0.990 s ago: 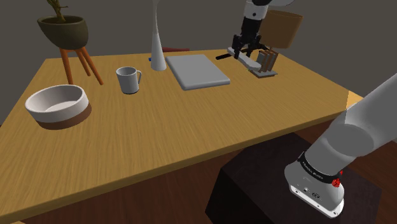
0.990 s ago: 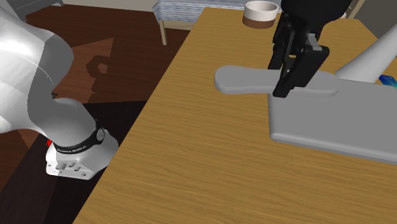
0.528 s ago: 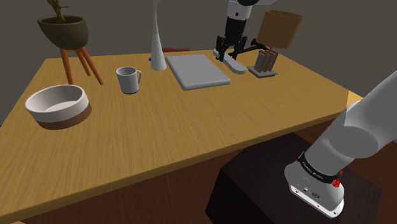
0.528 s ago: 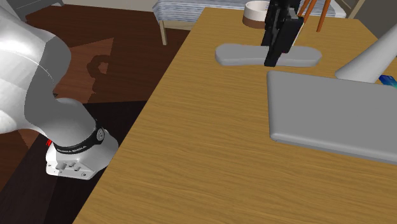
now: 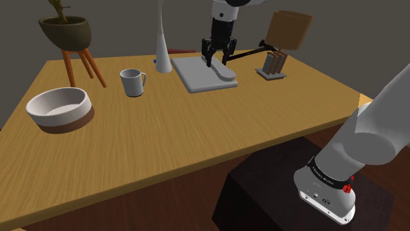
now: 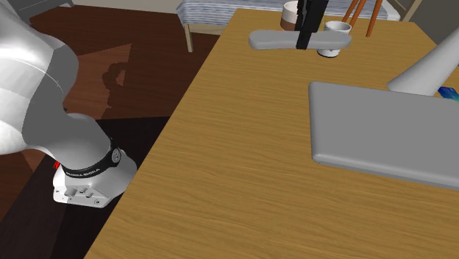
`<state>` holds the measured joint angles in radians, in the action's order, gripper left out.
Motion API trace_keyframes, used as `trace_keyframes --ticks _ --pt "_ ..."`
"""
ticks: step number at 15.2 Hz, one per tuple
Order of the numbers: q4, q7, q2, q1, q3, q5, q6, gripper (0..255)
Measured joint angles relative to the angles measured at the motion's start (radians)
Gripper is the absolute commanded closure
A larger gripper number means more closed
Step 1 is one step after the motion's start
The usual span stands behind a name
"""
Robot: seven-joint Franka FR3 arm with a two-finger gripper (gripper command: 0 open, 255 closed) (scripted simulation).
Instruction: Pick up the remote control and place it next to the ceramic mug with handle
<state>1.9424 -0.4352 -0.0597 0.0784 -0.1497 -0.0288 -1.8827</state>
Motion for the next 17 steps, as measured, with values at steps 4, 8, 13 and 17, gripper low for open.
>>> trace_keyframes --ticks 4,8,13,17 --pt "-0.083 -0.101 0.069 0.046 -0.051 0.012 0.012 255" --pt "-0.185 -0.19 0.15 0.092 -0.091 0.033 0.03 255" --pt "-0.337 -0.306 0.274 0.161 -0.134 0.072 0.063 255" --pt "-0.518 -0.397 0.412 0.233 -0.157 0.117 0.115 255"
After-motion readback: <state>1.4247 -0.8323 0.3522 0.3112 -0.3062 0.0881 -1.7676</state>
